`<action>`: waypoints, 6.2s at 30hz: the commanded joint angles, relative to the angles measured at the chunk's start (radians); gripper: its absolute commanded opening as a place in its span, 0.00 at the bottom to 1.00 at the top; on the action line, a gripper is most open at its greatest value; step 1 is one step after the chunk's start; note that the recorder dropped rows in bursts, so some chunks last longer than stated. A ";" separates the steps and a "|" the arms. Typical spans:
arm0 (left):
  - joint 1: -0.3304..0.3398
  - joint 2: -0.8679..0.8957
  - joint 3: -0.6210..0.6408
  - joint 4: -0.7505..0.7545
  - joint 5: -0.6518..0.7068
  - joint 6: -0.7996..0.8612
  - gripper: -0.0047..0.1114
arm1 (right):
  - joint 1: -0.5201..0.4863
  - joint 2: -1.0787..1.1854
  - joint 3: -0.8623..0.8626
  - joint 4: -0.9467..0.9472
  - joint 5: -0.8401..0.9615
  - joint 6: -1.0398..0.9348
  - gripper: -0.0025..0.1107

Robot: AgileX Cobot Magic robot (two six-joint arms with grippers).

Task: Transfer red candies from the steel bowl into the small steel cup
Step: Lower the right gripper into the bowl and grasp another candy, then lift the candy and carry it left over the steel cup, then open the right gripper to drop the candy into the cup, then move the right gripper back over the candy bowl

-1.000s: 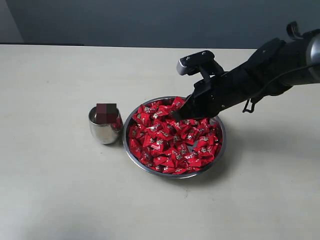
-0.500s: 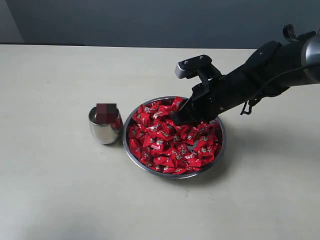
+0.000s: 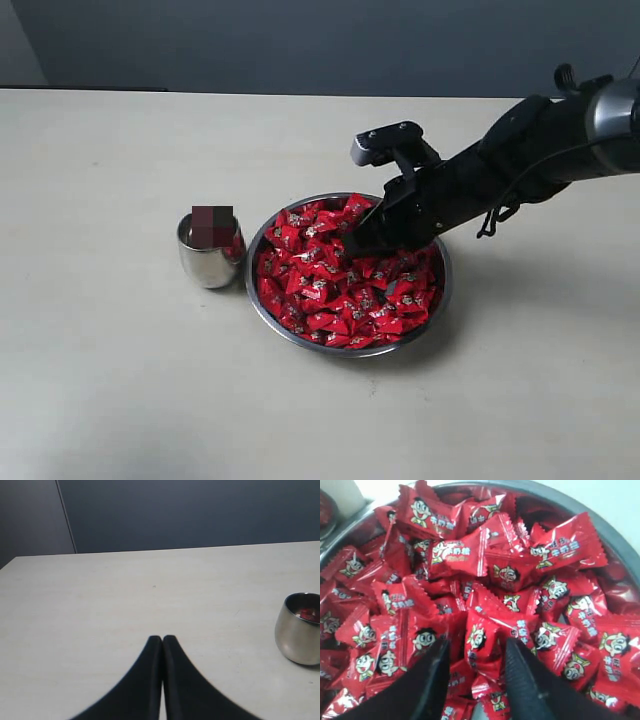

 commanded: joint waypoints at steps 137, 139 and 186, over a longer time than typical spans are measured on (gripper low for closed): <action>0.001 -0.004 0.004 -0.002 -0.002 -0.001 0.04 | 0.234 0.239 -0.519 -0.028 0.214 0.101 0.02; 0.001 -0.004 0.004 -0.002 -0.002 -0.001 0.04 | 0.234 0.239 -0.519 -0.028 0.217 0.103 0.02; 0.001 -0.004 0.004 -0.002 -0.002 -0.001 0.04 | 0.231 0.037 -0.515 -0.336 0.196 0.302 0.01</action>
